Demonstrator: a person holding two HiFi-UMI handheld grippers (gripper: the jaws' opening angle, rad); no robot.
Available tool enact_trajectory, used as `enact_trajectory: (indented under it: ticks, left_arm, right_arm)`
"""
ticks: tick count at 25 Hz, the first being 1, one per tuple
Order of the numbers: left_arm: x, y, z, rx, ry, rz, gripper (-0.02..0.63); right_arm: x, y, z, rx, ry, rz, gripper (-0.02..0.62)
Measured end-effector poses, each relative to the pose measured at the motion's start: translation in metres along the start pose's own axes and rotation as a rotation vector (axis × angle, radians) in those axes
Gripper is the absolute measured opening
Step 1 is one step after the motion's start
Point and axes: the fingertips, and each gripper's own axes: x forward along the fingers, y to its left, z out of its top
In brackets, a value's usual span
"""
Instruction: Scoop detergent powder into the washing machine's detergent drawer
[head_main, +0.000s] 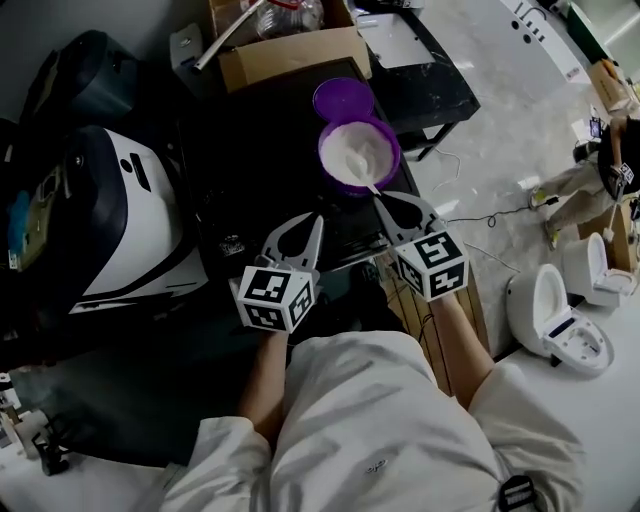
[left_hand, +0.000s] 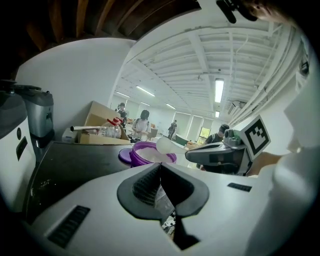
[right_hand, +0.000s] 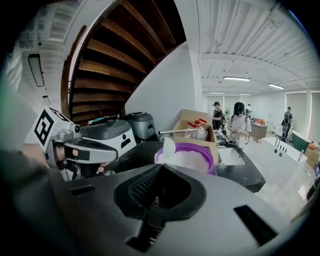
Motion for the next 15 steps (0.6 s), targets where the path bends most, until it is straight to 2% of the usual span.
enact_trajectory:
  ticks: [15]
  left_arm:
    - [0.039, 0.000, 0.006, -0.047, -0.012, 0.114, 0.020]
  right_arm:
    - [0.030, -0.040, -0.007, -0.079, 0.072, 0.118, 0.009]
